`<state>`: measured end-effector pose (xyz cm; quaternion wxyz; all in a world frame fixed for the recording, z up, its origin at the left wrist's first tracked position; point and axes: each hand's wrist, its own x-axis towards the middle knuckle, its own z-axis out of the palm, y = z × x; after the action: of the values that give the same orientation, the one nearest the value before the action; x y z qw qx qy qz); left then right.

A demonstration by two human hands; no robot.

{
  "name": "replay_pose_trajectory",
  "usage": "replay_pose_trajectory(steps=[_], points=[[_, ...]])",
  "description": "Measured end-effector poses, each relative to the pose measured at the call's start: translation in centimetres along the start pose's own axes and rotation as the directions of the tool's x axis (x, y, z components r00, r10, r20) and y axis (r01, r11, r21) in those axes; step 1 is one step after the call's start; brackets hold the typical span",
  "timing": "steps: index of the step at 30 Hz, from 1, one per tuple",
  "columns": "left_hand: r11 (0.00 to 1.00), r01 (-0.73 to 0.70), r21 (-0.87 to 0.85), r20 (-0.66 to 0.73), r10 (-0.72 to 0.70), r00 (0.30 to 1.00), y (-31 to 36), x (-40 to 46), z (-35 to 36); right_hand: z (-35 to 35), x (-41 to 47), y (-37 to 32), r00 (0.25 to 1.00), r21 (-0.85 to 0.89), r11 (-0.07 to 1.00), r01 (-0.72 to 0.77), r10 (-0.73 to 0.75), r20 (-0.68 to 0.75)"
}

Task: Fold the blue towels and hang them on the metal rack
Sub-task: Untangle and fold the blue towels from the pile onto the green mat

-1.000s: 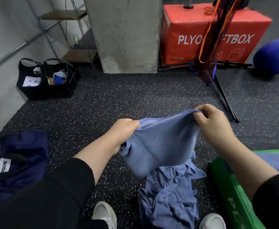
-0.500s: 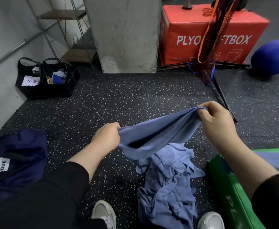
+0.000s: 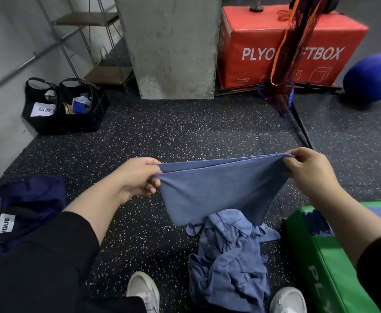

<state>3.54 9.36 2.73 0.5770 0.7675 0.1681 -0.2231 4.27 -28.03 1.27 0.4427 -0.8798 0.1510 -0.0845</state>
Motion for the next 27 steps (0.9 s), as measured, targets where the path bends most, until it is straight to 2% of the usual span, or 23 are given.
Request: replay_pose_trajectory(steps=[4, 6, 9, 13, 14, 17, 21, 27], points=[[0.984, 0.006, -0.176, -0.001, -0.006, 1.0, 0.4, -0.2, -0.3, -0.3, 0.0, 0.2, 1.0, 0.055, 0.998, -0.023, 0.023, 0.014], [0.985, -0.016, -0.171, -0.014, 0.014, 1.0, 0.5, -0.3, -0.4, -0.5, -0.1, 0.0, 1.0, 0.021, 1.0, 0.001, -0.001, 0.003], [0.992, -0.112, -0.055, -0.049, 0.109, 0.993, 0.4, -0.2, -0.2, -0.7, -0.2, -0.4, 1.0, 0.01, 1.0, 0.004, -0.003, -0.017], [0.95, -0.225, 0.215, -0.131, 0.256, 0.958, -0.2, 0.2, 0.0, -0.8, 0.3, 0.2, 1.0, 0.014, 1.0, 0.003, -0.003, -0.014], [0.935, -0.239, 0.263, -0.174, 0.29, 0.941, -0.2, 0.3, 0.0, -0.7, 0.3, 0.2, 1.0, 0.01, 1.0, 0.005, -0.005, -0.012], [0.924, -0.289, 0.249, -0.302, 0.357, 0.884, -0.1, 0.7, 0.2, -0.8, 0.2, -0.1, 0.998, -0.029, 0.998, 0.054, -0.054, -0.021], [0.868, -0.317, 0.382, -0.424, 0.469, 0.775, 0.4, 0.7, 0.0, -0.9, 0.1, 0.2, 0.995, -0.126, 0.987, 0.101, -0.103, -0.008], [0.876, -0.44, 0.197, -0.389, 0.482, 0.785, 0.9, 0.1, 0.1, -1.1, 0.5, 0.6, 0.994, -0.102, 0.99, 0.098, -0.102, -0.036]])
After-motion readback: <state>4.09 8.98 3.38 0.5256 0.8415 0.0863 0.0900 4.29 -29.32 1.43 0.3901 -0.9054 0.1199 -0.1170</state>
